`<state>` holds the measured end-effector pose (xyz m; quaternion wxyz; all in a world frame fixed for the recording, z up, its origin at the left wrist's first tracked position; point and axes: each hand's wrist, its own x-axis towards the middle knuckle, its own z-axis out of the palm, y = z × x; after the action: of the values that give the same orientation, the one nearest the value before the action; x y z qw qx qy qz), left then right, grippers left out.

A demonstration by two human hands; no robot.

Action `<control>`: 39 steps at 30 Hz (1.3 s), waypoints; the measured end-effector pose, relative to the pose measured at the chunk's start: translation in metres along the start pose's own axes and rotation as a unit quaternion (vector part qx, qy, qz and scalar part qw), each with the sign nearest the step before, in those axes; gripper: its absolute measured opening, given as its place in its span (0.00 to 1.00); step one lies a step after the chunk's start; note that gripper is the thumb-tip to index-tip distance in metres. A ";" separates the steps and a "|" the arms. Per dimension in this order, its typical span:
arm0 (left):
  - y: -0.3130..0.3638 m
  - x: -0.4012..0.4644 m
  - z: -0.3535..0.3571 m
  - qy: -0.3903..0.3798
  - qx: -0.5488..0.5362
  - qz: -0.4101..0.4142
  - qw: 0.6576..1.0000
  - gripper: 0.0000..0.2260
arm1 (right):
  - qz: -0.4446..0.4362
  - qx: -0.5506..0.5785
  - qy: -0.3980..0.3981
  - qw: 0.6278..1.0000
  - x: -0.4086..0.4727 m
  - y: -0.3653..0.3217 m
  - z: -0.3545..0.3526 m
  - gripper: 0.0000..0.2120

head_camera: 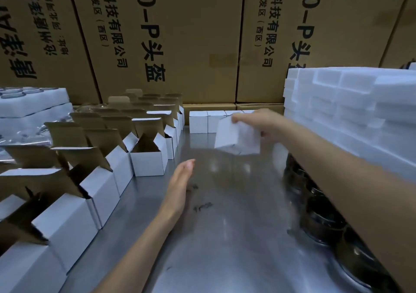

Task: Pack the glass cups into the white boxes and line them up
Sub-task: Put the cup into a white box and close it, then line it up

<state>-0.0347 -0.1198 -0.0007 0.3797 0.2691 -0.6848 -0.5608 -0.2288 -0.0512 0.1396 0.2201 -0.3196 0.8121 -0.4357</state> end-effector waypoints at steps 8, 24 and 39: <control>-0.029 0.106 0.018 0.032 0.238 0.016 0.971 0.15 | 0.043 -0.092 0.196 0.975 0.122 0.078 -0.070 0.22; -0.064 0.266 0.041 0.144 0.373 -0.075 0.913 0.33 | 0.088 -0.117 0.252 0.957 0.278 0.126 -0.064 0.29; -0.070 0.266 0.043 0.043 0.486 -0.064 0.871 0.28 | 0.038 -0.082 0.180 0.980 0.305 0.127 -0.070 0.17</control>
<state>-0.2250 -0.3228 -0.0144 0.1935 0.4861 -0.8354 -0.1685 -0.5280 -0.1758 0.0438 0.0601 -0.2224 0.8826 -0.4098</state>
